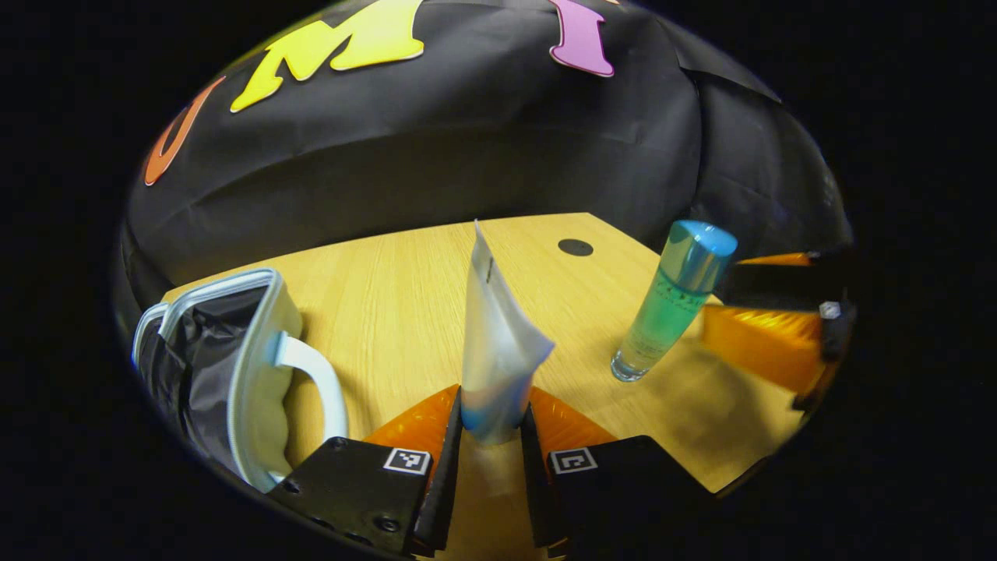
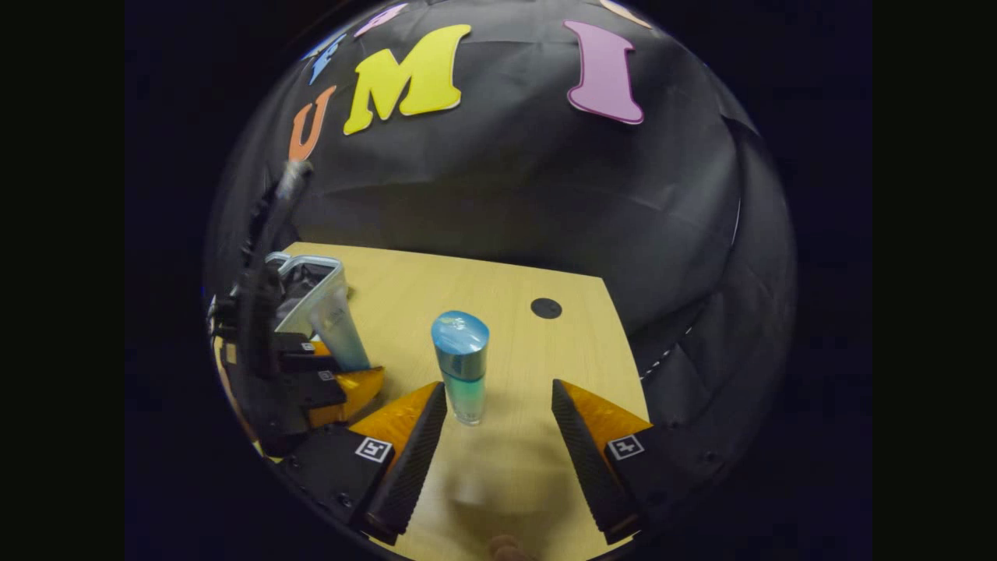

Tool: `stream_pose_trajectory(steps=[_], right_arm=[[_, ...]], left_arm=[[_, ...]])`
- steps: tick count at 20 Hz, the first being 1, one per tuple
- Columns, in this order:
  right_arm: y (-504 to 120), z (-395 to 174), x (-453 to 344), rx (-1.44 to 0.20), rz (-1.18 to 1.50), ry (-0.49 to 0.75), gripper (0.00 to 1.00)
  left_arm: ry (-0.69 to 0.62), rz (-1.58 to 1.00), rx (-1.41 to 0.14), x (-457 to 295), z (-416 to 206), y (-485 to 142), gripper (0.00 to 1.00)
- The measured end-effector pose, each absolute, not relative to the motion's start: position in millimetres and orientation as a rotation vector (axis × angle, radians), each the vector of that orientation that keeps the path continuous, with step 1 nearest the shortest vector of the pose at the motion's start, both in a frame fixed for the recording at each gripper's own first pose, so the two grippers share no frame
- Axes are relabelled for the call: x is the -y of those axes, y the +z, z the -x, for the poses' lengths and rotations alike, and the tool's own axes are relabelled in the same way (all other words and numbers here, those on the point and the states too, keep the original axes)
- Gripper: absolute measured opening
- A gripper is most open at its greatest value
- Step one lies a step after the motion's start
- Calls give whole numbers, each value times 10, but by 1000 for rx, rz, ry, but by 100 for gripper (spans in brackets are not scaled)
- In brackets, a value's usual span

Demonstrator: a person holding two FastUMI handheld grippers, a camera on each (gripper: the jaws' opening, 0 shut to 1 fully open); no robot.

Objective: First open the suitcase, pack the skin care products into it, and then close the suitcase.

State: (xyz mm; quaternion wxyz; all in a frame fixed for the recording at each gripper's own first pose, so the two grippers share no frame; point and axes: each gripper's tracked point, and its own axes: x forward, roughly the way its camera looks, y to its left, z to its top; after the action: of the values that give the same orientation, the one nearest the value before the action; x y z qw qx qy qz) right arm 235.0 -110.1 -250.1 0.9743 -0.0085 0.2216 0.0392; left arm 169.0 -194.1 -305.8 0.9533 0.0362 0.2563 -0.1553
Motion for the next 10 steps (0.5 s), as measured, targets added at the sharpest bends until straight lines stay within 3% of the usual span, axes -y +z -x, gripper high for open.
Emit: stream_pose_trajectory(steps=[6, 10], right_arm=[[-2669, -2688, 860, -451, 8, 42, 81], [-2728, -2772, 797, -462, 9, -3, 74]], left_arm=[[-263, -72, -490, 1344, -1195, -2485, 42], [-203, -85, -493, 713, -892, -2285, 42]])
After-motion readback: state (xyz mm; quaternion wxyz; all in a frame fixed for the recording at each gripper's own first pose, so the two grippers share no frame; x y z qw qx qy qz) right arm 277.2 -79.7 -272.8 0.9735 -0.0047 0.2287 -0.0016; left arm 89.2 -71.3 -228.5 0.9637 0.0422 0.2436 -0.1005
